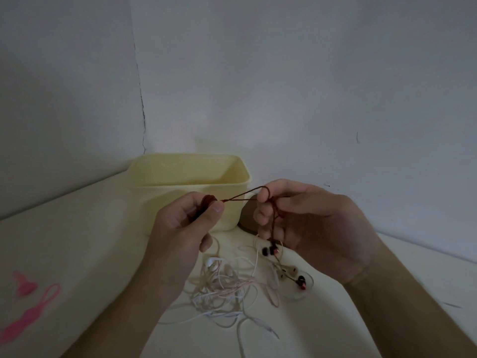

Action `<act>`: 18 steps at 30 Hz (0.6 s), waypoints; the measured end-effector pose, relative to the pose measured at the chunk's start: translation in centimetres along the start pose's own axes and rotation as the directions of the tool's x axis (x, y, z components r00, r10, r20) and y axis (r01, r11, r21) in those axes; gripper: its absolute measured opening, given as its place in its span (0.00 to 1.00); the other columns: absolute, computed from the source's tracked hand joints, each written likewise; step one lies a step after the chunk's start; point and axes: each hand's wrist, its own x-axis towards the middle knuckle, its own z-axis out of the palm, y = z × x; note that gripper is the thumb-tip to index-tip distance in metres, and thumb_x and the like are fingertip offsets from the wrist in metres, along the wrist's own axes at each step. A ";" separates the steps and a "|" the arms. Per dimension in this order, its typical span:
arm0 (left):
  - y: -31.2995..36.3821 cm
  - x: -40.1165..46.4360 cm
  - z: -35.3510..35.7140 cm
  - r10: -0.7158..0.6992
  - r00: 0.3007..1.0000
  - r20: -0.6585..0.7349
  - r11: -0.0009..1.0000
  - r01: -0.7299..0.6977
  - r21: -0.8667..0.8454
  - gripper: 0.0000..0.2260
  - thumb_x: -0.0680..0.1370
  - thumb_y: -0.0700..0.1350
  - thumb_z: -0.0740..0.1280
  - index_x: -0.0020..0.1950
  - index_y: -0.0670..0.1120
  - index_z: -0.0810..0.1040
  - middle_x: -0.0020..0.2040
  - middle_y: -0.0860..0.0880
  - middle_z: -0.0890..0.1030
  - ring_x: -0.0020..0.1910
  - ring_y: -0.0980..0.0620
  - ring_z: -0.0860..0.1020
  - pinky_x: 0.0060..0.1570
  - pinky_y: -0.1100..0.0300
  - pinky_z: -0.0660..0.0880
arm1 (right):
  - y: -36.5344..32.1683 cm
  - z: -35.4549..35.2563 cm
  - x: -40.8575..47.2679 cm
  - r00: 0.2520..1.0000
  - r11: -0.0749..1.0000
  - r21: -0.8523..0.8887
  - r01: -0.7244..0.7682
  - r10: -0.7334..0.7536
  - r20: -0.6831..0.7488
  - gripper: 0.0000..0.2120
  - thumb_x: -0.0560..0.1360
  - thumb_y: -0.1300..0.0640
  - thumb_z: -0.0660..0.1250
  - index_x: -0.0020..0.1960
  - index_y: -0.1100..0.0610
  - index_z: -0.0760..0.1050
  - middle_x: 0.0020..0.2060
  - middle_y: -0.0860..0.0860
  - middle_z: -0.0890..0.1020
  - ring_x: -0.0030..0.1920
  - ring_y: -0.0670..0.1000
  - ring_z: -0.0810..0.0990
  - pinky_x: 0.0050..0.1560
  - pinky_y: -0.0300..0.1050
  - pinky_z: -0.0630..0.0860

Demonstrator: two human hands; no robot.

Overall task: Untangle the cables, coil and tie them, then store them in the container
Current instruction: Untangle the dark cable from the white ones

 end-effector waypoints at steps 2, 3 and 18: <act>-0.1 0.1 -0.1 -0.003 1.000 -0.009 1.000 0.003 0.004 0.09 0.78 0.41 0.72 0.44 0.36 0.78 0.34 0.49 0.69 0.30 0.53 0.65 0.28 0.58 0.64 | 0.0 0.0 0.0 1.000 1.000 -0.006 0.000 0.000 -0.022 0.13 0.73 0.65 0.63 0.51 0.63 0.85 0.39 0.58 0.80 0.42 0.57 0.77 0.43 0.48 0.77; -0.2 0.1 -0.1 -0.004 1.000 -0.013 1.000 0.004 0.009 0.09 0.78 0.40 0.72 0.44 0.35 0.78 0.33 0.49 0.69 0.30 0.54 0.65 0.28 0.58 0.64 | -0.1 -0.1 -0.1 1.000 1.000 -0.014 0.002 -0.002 -0.032 0.14 0.73 0.65 0.63 0.52 0.63 0.86 0.38 0.58 0.80 0.40 0.57 0.78 0.42 0.48 0.78; -0.5 0.6 -0.4 -0.031 0.995 -0.092 0.999 0.032 0.012 0.09 0.80 0.37 0.70 0.41 0.37 0.77 0.30 0.52 0.68 0.29 0.56 0.64 0.28 0.59 0.64 | -0.5 0.6 -0.3 0.992 0.979 -0.163 -0.125 0.120 -0.040 0.10 0.70 0.65 0.63 0.50 0.64 0.78 0.37 0.64 0.83 0.34 0.60 0.81 0.36 0.48 0.79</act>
